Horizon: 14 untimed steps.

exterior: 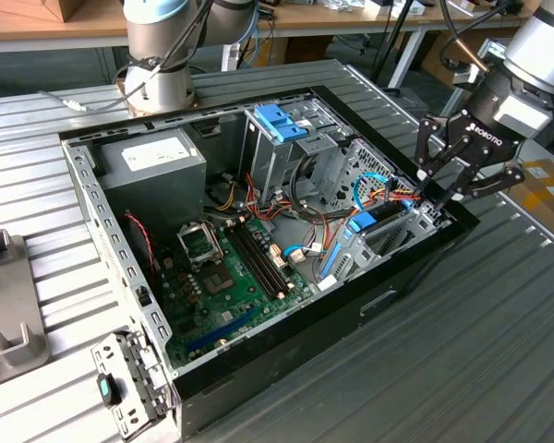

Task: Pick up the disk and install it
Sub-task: 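Insert the first disk wire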

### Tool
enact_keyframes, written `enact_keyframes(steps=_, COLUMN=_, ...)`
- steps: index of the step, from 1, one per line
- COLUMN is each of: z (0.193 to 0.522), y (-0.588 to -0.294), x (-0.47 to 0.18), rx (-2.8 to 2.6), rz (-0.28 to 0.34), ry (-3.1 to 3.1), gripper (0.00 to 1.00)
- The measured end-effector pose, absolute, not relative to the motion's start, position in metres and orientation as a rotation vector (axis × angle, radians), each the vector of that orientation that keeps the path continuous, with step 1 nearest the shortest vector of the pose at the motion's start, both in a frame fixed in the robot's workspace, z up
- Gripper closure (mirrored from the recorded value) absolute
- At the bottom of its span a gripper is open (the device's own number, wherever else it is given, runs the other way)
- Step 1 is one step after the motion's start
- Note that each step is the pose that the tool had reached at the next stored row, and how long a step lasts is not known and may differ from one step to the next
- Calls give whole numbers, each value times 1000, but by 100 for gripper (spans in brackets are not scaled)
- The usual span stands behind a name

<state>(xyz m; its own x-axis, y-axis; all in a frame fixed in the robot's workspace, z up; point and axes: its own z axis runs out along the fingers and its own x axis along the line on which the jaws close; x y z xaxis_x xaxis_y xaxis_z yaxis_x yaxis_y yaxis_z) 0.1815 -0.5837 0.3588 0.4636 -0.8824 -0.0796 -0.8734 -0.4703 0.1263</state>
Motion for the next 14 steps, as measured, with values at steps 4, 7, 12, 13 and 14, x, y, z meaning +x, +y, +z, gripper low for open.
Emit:
enact_keyframes(steps=4, z=358, y=-584, x=182, rx=2630, rz=-206, ry=-1578, gripper=60)
enact_keyframes(steps=7, z=358, y=-584, x=182, rx=2630, rz=-206, ry=-1578, gripper=60)
enact_keyframes(steps=12, z=358, y=-584, x=182, rx=2630, rz=-206, ry=-1578, gripper=81)
enact_keyframes(steps=13, z=358, y=-584, x=182, rx=2630, rz=-205, ry=-1578, gripper=83)
enact_keyframes(steps=14, z=358, y=-584, x=182, rx=2630, rz=-206, ry=-1578, gripper=83)
